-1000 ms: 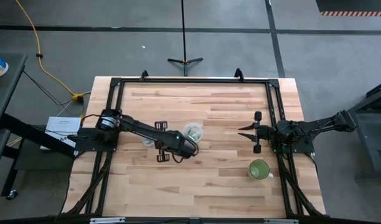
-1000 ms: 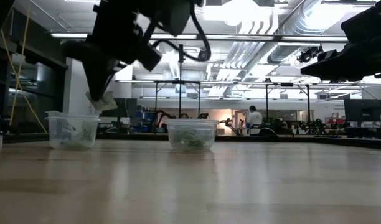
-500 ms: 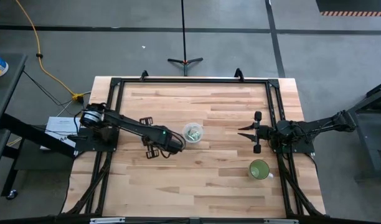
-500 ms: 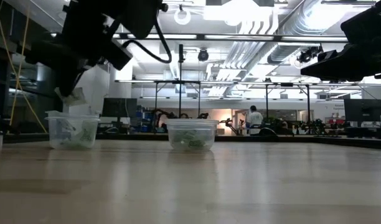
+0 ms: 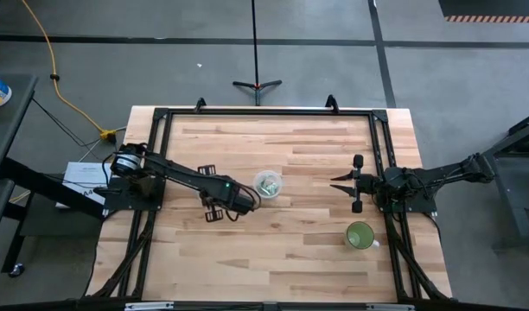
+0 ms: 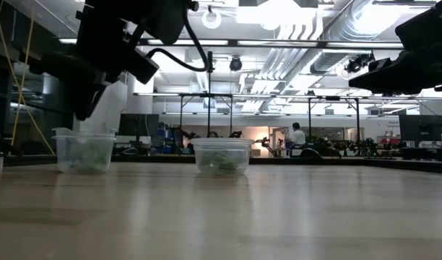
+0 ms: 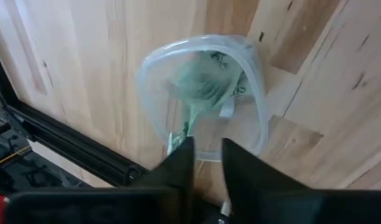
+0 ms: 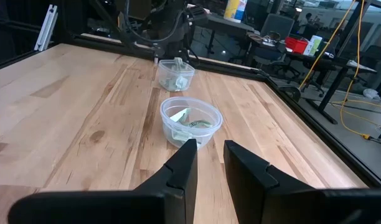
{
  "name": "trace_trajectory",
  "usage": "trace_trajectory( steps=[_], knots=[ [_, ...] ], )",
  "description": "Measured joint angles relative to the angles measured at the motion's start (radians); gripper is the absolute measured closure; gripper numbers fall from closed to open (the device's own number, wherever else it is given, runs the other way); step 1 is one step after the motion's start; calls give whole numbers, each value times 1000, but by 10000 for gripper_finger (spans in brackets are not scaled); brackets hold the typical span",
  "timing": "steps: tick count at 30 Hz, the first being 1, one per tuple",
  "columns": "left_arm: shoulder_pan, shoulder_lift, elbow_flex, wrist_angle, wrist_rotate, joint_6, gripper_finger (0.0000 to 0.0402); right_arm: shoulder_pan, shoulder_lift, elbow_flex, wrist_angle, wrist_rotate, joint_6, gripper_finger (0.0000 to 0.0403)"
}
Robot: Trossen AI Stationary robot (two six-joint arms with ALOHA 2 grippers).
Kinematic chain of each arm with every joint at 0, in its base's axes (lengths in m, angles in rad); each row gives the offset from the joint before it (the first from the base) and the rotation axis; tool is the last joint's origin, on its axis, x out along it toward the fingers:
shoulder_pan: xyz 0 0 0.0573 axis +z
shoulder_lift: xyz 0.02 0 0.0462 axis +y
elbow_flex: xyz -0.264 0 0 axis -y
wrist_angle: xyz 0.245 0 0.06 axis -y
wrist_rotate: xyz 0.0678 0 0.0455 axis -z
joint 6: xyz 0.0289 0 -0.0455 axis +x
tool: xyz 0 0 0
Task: Pick and place Stevia / Truvia into bins
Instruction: Put the white stevia packet into the left transparent container, then return to Home Position
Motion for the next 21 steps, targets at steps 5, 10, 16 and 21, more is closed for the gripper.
trace_trajectory(
  steps=[5, 10, 16, 21],
  knots=[
    [0, -3, 0, 17, -58, 12, 211, 0, 0, 0, 0, 0, 0, 331],
    [0, -149, -18, 235, -185, 69, 198, 0, 0, 0, 0, 0, 0, 331],
    [7, -472, -302, 965, -212, 395, 231, 0, 0, 0, -1, 0, 0, 331],
    [181, -648, -703, 1657, 74, 635, 264, 0, 0, 0, 0, 0, 0, 331]
  ],
)
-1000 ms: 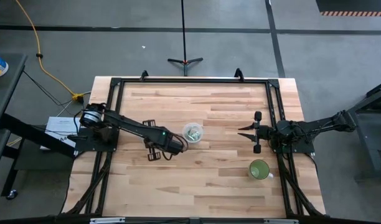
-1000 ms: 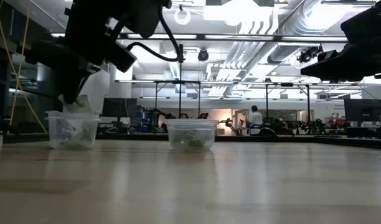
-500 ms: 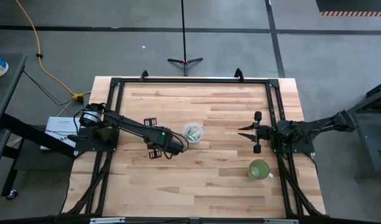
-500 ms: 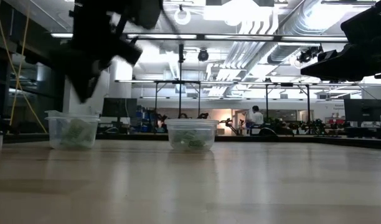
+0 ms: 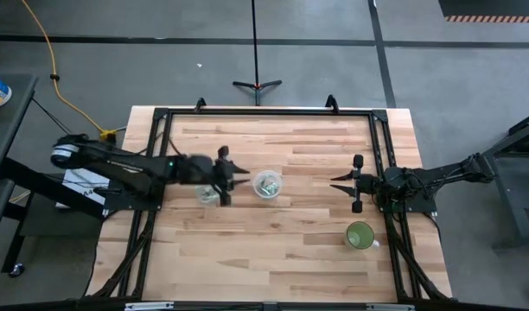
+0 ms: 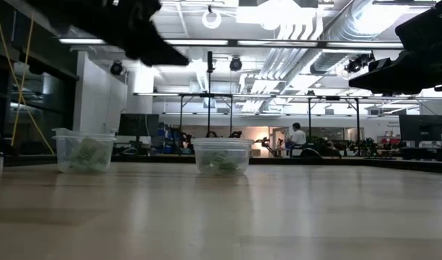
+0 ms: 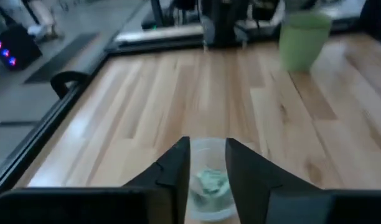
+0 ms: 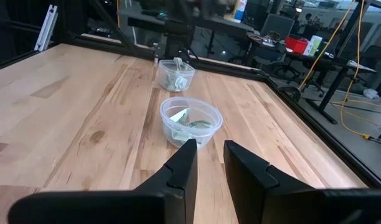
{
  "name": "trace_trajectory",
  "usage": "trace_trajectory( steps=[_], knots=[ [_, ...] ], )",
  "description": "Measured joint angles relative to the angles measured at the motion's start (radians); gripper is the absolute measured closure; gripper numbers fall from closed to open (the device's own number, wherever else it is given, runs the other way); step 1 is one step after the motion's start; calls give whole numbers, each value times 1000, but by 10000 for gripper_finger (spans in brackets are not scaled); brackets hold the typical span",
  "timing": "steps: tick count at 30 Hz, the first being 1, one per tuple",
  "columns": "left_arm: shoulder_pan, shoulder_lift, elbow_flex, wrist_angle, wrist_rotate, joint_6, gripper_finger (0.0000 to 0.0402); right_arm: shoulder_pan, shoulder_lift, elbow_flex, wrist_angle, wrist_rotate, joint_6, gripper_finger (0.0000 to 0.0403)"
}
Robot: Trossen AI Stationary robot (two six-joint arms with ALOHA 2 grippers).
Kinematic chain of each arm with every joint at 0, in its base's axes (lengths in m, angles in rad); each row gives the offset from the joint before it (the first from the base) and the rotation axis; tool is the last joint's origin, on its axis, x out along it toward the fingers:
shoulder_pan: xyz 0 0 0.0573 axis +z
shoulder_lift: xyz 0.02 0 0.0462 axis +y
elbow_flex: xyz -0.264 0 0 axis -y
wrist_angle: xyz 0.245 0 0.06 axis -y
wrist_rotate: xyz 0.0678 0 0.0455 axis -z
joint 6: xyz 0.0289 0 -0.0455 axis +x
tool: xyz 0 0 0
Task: Pick and place Stevia / Truvia into bins
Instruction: Return to Home Position
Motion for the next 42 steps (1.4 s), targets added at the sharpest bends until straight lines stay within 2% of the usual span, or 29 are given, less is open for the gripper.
trace_trajectory(
  steps=[2, 5, 7, 10, 14, 16, 19, 26, 29, 31, 35, 39, 42],
  knots=[
    [96, -48, -102, 113, 103, 13, 278, 0, 0, 0, 0, 0, 0, 331],
    [189, -158, -195, 147, 215, 14, 299, 0, 0, 0, 1, 2, 0, 331],
    [208, -254, -243, 133, 279, 27, 314, 0, 0, 0, 1, 7, 0, 331],
    [199, -416, -306, 59, 295, 26, 337, 0, 0, 0, 1, 7, 5, 331],
    [149, -618, -398, -8, 282, -23, 367, 0, 1, 0, 2, 7, 5, 331],
    [106, -713, -432, -50, 236, -31, 379, 0, 1, 0, 2, 6, 3, 331],
    [24, -825, -469, -94, 122, -14, 379, 0, 1, 0, 2, 5, 9, 331],
    [-125, -1026, -475, -278, -23, 23, 372, 0, 1, 0, 0, 3, 40, 331],
    [-145, -1093, -475, -393, -68, 13, 360, 0, 1, 0, -4, -5, 80, 331],
    [-143, -1138, -475, -442, -59, -11, 361, 0, 1, 0, -4, -5, 80, 331],
    [-143, -1153, -500, -424, 4, 14, 379, 0, 1, 0, -3, 2, 79, 331],
    [-142, -1156, -521, -410, -23, 23, 379, 0, -1, 0, 4, 6, 79, 331],
    [-142, -1154, -524, -419, -20, -3, 355, 0, 0, 0, 2, 3, 79, 331]
  ],
)
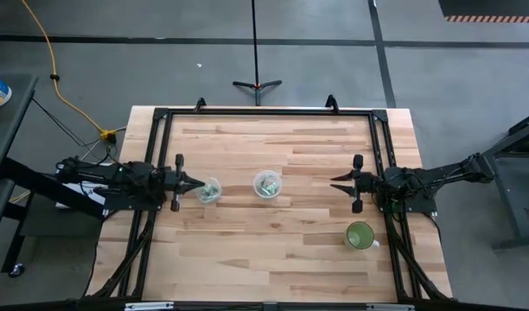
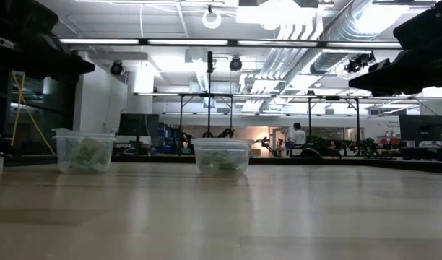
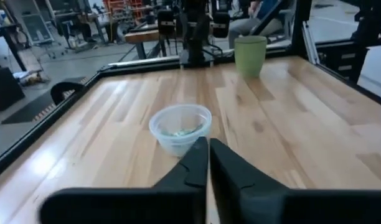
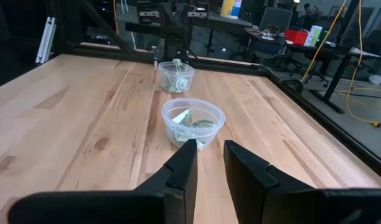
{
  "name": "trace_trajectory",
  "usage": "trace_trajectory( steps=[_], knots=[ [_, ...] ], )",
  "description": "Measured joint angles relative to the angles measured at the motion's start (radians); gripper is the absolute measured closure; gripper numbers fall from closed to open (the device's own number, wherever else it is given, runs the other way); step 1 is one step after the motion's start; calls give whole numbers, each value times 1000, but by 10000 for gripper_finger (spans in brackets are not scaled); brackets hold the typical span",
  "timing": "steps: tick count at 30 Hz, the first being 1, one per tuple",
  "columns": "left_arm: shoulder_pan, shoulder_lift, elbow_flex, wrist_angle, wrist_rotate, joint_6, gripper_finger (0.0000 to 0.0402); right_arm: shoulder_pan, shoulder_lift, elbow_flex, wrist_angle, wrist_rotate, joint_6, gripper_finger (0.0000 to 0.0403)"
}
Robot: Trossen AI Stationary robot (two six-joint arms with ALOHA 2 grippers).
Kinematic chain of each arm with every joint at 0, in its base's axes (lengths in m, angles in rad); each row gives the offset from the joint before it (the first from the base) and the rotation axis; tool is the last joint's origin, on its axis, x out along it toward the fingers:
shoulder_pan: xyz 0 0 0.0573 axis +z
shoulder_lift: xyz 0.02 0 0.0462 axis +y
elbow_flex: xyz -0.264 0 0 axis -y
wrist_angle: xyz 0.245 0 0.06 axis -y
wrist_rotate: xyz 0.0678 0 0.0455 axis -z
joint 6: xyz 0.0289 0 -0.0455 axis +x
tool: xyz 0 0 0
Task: Pick and place Stevia / Truvia into bins
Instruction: Return to Home Position
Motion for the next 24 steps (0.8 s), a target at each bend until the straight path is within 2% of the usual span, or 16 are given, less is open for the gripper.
trace_trajectory(
  steps=[4, 17, 24],
  knots=[
    [0, 0, 0, -5, 2, 0, 324, 0, 0, 0, -6, -24, 0, 331],
    [0, -1, 0, 11, 3, -27, 371, 0, 0, 0, -6, -30, 0, 331],
    [0, -1, 0, -6, 1, -27, 339, 0, 0, 0, -6, -30, 0, 331]
  ],
)
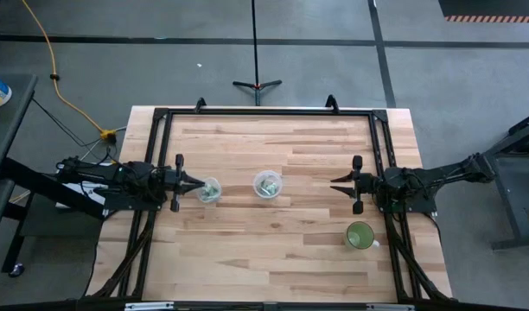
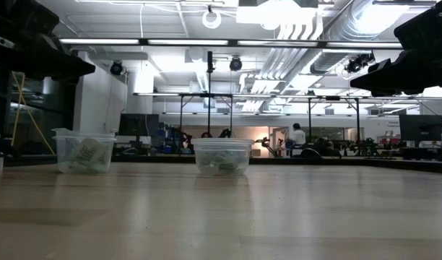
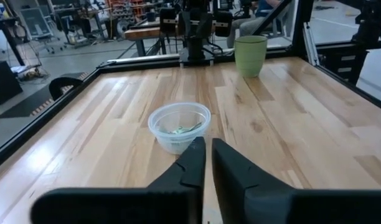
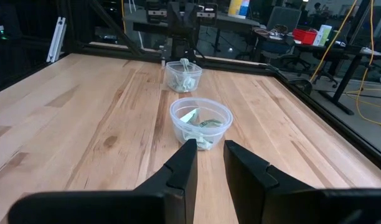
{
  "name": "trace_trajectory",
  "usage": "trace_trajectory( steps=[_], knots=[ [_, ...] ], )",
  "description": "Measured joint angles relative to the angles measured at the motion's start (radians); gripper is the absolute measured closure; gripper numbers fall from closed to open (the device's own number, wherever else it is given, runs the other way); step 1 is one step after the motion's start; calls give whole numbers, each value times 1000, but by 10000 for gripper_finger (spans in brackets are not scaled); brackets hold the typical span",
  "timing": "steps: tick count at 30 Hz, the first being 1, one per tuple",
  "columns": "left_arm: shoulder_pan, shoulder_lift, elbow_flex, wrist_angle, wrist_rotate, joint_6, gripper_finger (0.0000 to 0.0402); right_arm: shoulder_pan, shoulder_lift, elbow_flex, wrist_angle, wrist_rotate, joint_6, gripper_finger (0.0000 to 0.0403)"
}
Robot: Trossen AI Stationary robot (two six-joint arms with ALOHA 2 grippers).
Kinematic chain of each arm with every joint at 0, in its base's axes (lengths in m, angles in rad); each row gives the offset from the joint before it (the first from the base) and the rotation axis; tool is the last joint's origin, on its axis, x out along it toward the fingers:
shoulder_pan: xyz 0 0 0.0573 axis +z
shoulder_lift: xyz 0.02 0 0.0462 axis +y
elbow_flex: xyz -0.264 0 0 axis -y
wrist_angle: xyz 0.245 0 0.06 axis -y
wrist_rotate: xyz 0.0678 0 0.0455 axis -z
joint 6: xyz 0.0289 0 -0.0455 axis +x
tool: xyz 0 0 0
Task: Pick and place Stevia / Truvia into bins
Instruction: Return to Home Position
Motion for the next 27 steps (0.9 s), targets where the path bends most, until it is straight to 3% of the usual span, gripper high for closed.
trace_trajectory(
  steps=[8, 27],
  knots=[
    [0, 0, 1, -1, -5, 0, 313, 0, 0, 0, 0, 0, 0, 331],
    [0, 0, 2, -1, -7, 0, 318, 0, 0, 0, 0, 0, 0, 331]
  ],
)
